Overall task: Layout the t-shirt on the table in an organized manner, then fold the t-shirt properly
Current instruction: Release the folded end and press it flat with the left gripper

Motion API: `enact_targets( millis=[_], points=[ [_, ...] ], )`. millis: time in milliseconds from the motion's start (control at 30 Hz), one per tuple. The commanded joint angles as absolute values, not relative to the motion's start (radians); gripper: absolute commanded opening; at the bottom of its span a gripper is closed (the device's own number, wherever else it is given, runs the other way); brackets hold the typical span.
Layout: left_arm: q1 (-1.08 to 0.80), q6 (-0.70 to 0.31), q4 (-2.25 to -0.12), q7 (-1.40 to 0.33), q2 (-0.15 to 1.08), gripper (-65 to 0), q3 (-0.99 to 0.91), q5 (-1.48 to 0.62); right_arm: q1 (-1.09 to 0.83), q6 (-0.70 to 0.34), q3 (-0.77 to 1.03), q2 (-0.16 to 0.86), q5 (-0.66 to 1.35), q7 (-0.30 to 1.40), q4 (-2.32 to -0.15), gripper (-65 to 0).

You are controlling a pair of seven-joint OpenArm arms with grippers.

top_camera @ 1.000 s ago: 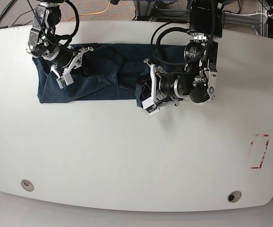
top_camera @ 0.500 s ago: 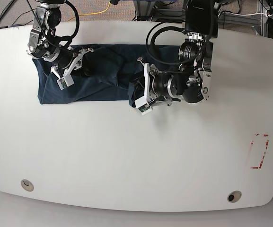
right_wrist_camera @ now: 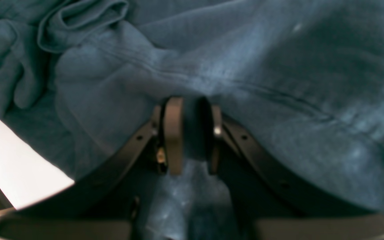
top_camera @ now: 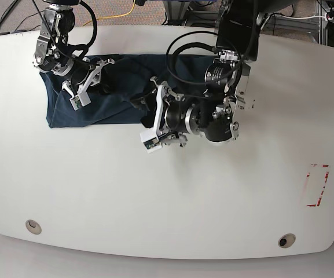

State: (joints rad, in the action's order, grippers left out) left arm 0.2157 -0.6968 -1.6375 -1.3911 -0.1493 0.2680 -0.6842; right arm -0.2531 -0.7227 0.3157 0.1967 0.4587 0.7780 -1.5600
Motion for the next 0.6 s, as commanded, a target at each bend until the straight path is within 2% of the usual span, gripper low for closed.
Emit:
enact_targets(
  millis=[0,300,467,567],
  points=[
    [0.239,-0.698,-1.656,-1.383,-0.157,-31.2,0.242,-0.708,-0.26,-0.698,0.315,0.205,0.39,0.842,-1.554,-53.4],
    [0.231,-0.698,-1.649,-1.376,-0.027,-32.1,0.145,-0.628,-0.26,-0.698,0.315,0.205,0.39,0.842,-1.554,-53.4],
    [0.209,-0.698,-1.652,-1.374,0.028,-39.0,0.13,-0.599,-0.26,-0.698,0.315,0.205,0.39,0.842,-1.554,-53.4],
    [0.199,-0.698,-1.653,-1.374,0.042,-45.4,0.12,-0.582,-0.26,-0.698,0.315,0.205,0.39,0.842,-1.554,-53.4]
  ],
)
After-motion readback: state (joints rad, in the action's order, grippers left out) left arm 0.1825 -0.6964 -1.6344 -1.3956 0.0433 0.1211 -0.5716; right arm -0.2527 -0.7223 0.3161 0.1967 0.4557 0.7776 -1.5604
